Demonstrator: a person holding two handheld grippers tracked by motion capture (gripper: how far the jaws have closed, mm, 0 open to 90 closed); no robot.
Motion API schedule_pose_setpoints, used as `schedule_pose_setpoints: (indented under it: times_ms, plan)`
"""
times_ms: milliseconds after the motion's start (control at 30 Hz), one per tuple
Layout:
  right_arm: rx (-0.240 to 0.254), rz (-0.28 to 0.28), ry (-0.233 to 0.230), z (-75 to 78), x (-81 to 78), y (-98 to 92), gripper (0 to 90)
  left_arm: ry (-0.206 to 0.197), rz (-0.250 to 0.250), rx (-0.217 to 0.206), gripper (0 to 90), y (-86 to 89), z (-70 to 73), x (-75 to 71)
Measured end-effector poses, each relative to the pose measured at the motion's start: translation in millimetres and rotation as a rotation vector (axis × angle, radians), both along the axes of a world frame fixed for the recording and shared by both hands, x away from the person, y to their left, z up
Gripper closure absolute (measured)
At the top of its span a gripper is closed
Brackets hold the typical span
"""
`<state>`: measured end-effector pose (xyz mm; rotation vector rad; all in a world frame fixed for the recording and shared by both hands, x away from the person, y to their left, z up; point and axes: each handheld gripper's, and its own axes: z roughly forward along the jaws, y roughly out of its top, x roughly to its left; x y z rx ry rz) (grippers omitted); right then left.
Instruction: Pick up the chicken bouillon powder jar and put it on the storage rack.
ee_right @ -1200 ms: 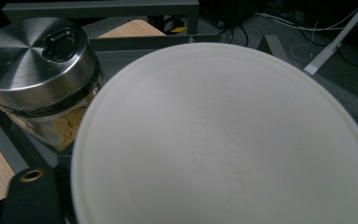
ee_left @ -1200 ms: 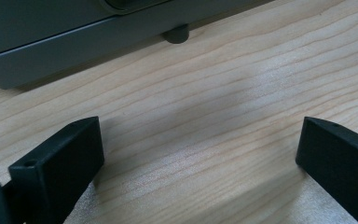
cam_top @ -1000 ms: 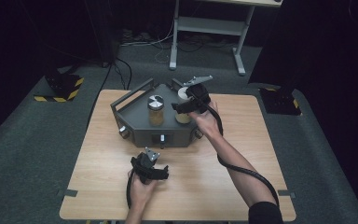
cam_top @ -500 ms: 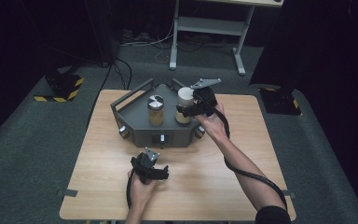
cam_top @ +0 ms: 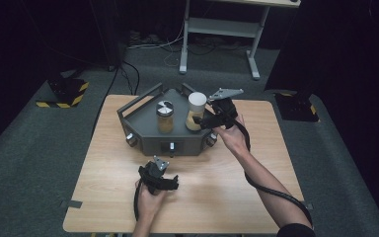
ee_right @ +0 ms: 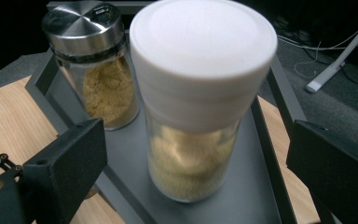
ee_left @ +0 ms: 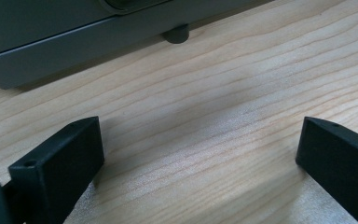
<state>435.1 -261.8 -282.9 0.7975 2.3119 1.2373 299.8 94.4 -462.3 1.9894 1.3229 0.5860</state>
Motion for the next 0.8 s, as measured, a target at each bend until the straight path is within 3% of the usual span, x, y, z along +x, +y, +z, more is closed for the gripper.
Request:
schedule_pose_setpoints:
  times_ms: [433,800]
  plan:
    - [0.031,0.008,-0.023,-13.6,-15.1,-26.3,2.3,0.0,0.0,0.002,0.7,-0.2,0.2,0.2]
    - [0.054,-0.026,-0.013,-38.2,-29.4,-50.6,0.8,0.001,0.0,0.001,0.7,-0.3,0.2,0.3]
